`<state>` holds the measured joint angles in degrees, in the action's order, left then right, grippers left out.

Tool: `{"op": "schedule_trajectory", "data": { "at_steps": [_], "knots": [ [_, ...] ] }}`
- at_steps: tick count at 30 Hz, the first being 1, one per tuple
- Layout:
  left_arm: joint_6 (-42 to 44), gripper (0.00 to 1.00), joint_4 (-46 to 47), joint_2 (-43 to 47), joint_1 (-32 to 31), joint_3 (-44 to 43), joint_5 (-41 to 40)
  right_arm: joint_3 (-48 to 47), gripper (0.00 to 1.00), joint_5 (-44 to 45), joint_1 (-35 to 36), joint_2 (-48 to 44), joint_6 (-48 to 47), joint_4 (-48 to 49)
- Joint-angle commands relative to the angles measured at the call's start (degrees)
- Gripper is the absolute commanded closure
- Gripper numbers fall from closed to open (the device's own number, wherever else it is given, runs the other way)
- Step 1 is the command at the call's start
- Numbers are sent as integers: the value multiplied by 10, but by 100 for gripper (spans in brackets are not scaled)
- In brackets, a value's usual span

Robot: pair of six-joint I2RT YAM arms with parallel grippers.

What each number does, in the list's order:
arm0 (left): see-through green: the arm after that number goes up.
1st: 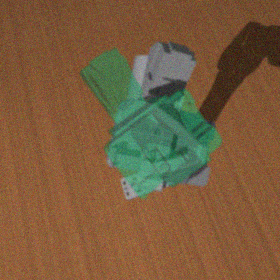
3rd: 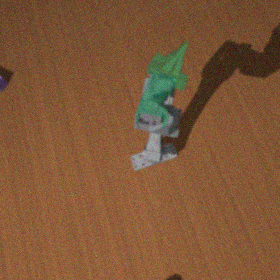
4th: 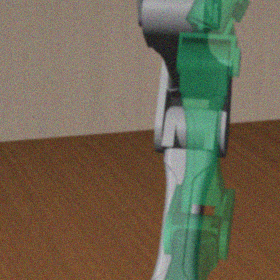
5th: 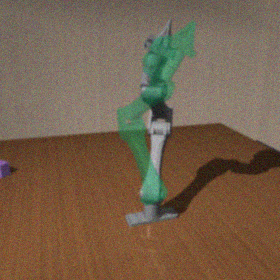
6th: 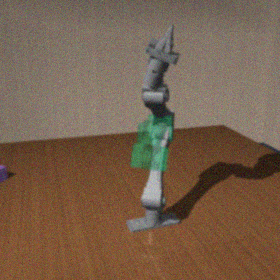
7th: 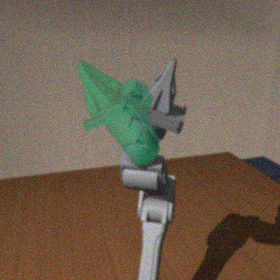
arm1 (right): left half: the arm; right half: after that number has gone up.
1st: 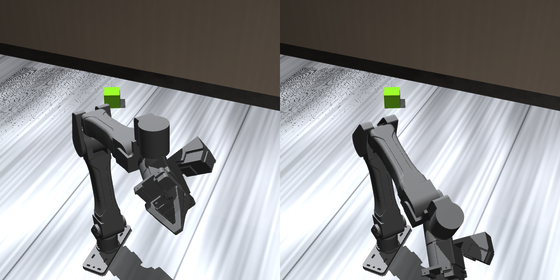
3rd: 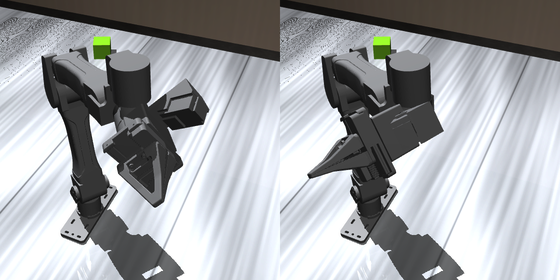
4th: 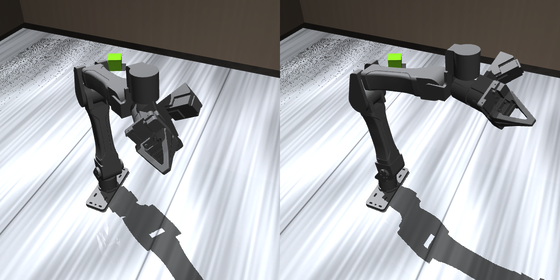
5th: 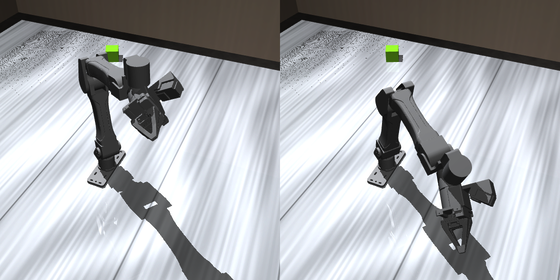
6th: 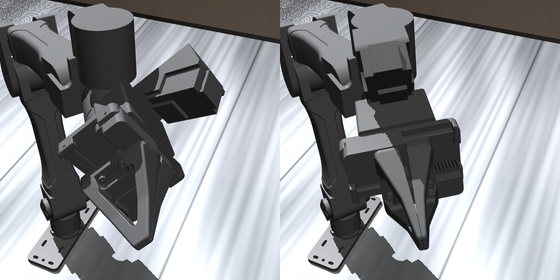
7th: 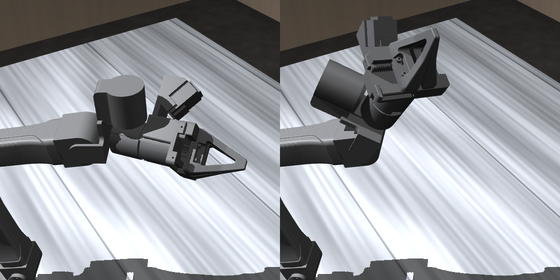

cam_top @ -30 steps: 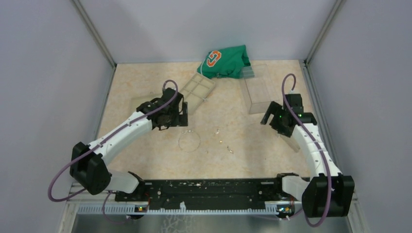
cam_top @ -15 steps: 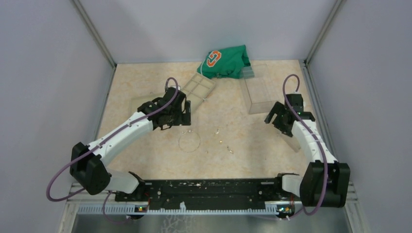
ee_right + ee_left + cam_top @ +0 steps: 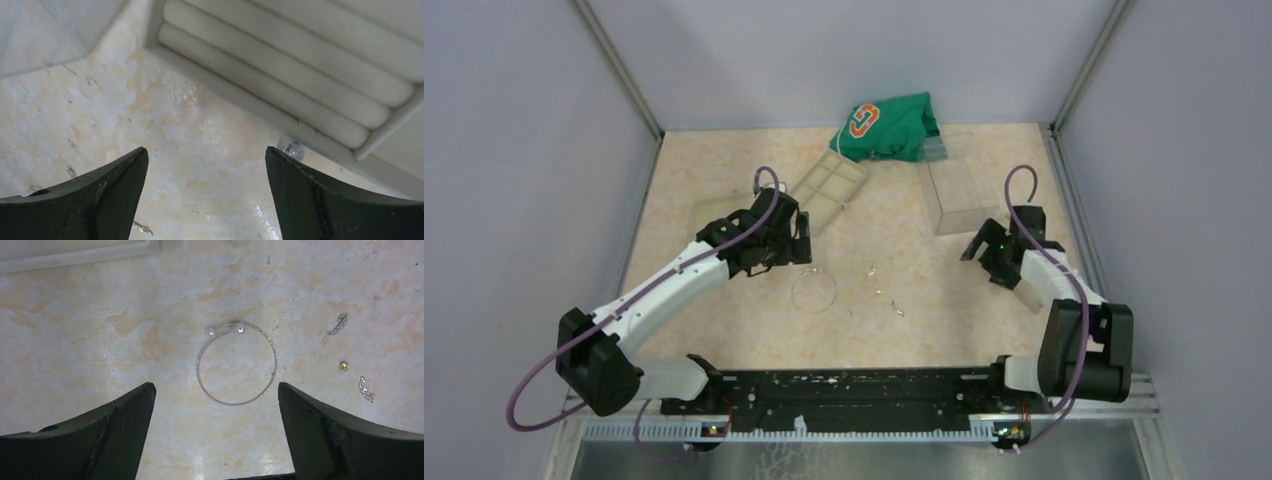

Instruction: Organize the mixed jewelry

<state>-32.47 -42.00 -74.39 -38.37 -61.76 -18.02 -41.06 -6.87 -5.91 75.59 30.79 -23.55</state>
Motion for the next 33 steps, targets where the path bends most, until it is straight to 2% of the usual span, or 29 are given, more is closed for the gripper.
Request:
{"op": "schedule_trajectory", "data": {
  "at_steps": [1, 6, 9, 16, 20, 33],
  "knots": [
    [-14, 1, 9, 13, 1, 8, -3, 35, 13, -68, 3, -36, 18, 16],
    [-18, 1, 17, 1, 1, 5, 11, 51, 13, -82, 19, -75, 4, -20],
    [-18, 1, 22, -6, 1, -1, 20, 37, 13, -54, 19, -111, -6, -43],
    [-24, 1, 24, -9, 1, -1, 28, -6, 12, 119, 19, -123, 12, -104],
    [-24, 1, 19, -3, 1, 2, 28, -30, 12, 168, 17, -116, 20, -118],
    [-19, 1, 13, -6, 1, -5, 22, -48, 8, 178, -23, -80, -26, -106]
  ]
}}
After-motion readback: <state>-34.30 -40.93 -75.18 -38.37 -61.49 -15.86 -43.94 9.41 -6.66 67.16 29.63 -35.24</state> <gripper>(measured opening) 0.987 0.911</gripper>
